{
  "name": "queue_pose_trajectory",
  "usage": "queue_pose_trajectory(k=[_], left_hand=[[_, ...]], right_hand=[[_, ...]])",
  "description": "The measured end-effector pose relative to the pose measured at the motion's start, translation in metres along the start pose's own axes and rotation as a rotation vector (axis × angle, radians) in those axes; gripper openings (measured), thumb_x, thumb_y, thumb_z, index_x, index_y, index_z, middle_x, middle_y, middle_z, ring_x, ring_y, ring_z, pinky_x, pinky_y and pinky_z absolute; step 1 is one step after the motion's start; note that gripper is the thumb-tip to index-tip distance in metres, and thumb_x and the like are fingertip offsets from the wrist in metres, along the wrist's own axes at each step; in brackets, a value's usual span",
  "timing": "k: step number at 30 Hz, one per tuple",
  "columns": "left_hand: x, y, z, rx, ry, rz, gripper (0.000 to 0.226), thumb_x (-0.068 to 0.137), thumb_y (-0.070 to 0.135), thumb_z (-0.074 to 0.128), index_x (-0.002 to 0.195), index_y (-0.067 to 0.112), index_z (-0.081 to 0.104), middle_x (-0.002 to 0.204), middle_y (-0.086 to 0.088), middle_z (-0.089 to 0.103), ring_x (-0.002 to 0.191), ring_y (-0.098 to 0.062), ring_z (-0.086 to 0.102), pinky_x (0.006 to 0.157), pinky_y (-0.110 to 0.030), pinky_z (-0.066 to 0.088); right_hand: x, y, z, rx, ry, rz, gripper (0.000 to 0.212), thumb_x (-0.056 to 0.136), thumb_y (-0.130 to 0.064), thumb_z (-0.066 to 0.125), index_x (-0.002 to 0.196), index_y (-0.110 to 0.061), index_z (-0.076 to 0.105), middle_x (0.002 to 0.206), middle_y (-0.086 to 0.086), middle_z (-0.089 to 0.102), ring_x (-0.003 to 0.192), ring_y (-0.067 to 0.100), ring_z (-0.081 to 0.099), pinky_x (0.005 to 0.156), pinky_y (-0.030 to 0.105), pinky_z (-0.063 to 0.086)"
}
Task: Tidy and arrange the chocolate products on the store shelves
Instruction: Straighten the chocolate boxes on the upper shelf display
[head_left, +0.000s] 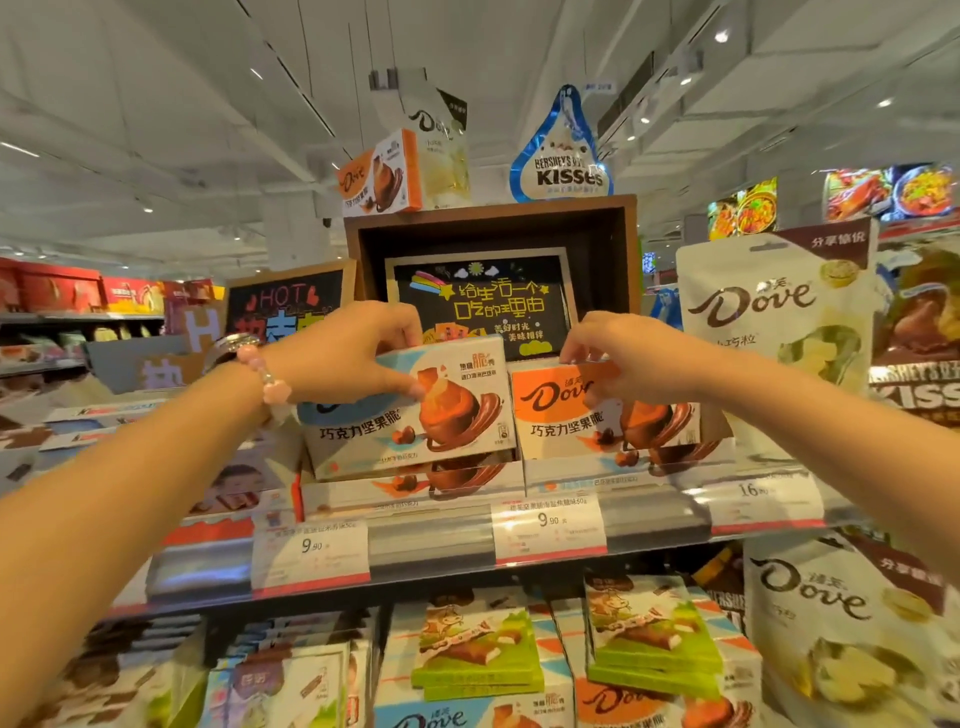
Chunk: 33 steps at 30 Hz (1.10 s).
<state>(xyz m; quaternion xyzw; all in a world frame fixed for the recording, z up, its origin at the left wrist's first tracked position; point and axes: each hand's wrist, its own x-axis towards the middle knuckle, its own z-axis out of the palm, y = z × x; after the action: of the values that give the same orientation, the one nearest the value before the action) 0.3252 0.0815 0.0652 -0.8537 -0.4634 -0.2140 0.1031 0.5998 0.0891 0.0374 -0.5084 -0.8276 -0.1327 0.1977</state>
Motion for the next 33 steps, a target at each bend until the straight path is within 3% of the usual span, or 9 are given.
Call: queue_pose_trajectory(k=[8,12,15,18,22,25,30,33], left_hand=[[-0.015,0.007,-0.035,-0.148,0.134,0.042,0.026,0.075,0.031,0.072,0.093,0.024,0.056,0.097,0.016,0.062,0.087,-0.002,0.060,0.064,-0.020,0.051],[-0.025,0.011,-0.046,-0.241,0.186,0.060,0.031,0.068,0.037,0.072,0.093,0.024,0.059,0.092,0.010,0.070,0.081,-0.002,0.067,0.061,-0.020,0.056],[-0.036,0.013,-0.052,-0.266,0.225,0.052,0.040,0.063,0.042,0.070,0.096,0.021,0.061,0.093,0.006,0.071,0.081,-0.007,0.069,0.068,-0.032,0.059],[-0.047,0.018,-0.059,-0.302,0.268,0.054,0.041,0.061,0.042,0.070,0.096,0.020,0.064,0.090,0.005,0.072,0.081,-0.009,0.069,0.071,-0.038,0.058],[-0.058,0.024,-0.071,-0.278,0.330,0.055,0.041,0.061,0.043,0.069,0.096,0.022,0.066,0.090,0.007,0.072,0.077,-0.006,0.068,0.064,-0.031,0.059],[-0.068,0.020,-0.077,-0.246,0.314,0.032,0.039,0.059,0.043,0.069,0.093,0.024,0.067,0.086,0.008,0.072,0.077,-0.003,0.067,0.068,-0.024,0.056],[-0.085,-0.006,-0.078,-0.221,0.278,-0.040,0.028,0.062,0.036,0.075,0.087,0.027,0.067,0.081,0.023,0.070,0.073,0.003,0.066,0.057,-0.012,0.054],[-0.096,-0.017,-0.081,-0.250,0.231,-0.048,0.041,0.055,0.059,0.077,0.084,0.031,0.069,0.077,0.023,0.070,0.070,0.002,0.067,0.052,-0.011,0.052]], right_hand=[[0.002,0.004,-0.021,0.172,0.006,0.041,0.035,0.079,-0.012,0.071,0.102,-0.028,0.049,0.108,-0.007,0.050,0.102,0.015,0.054,0.078,0.023,0.048],[-0.002,0.001,-0.052,0.305,0.074,0.061,0.033,0.079,-0.013,0.071,0.106,-0.025,0.055,0.100,-0.011,0.058,0.093,0.012,0.061,0.063,0.023,0.055],[-0.002,-0.007,-0.068,0.400,0.108,0.038,0.033,0.078,-0.016,0.074,0.108,-0.025,0.061,0.093,-0.012,0.065,0.083,0.008,0.065,0.059,0.025,0.058],[0.006,-0.025,-0.069,0.427,0.094,-0.036,0.034,0.075,-0.018,0.076,0.106,-0.026,0.065,0.094,-0.013,0.066,0.083,0.009,0.066,0.061,0.026,0.059],[0.024,-0.054,-0.055,0.312,0.109,-0.158,0.031,0.076,-0.022,0.076,0.104,-0.031,0.064,0.104,-0.011,0.064,0.089,0.011,0.064,0.073,0.031,0.058],[0.039,-0.070,-0.045,0.275,0.115,-0.239,0.031,0.078,-0.022,0.074,0.109,-0.023,0.067,0.108,-0.006,0.065,0.091,0.011,0.064,0.077,0.033,0.057],[0.059,-0.097,-0.033,0.282,0.092,-0.294,0.033,0.076,-0.025,0.076,0.108,-0.021,0.068,0.101,-0.012,0.062,0.081,-0.001,0.057,0.067,0.014,0.047],[0.068,-0.111,-0.028,0.292,0.087,-0.318,0.035,0.073,-0.025,0.078,0.107,-0.021,0.067,0.095,-0.014,0.058,0.078,-0.002,0.054,0.063,0.008,0.046]])
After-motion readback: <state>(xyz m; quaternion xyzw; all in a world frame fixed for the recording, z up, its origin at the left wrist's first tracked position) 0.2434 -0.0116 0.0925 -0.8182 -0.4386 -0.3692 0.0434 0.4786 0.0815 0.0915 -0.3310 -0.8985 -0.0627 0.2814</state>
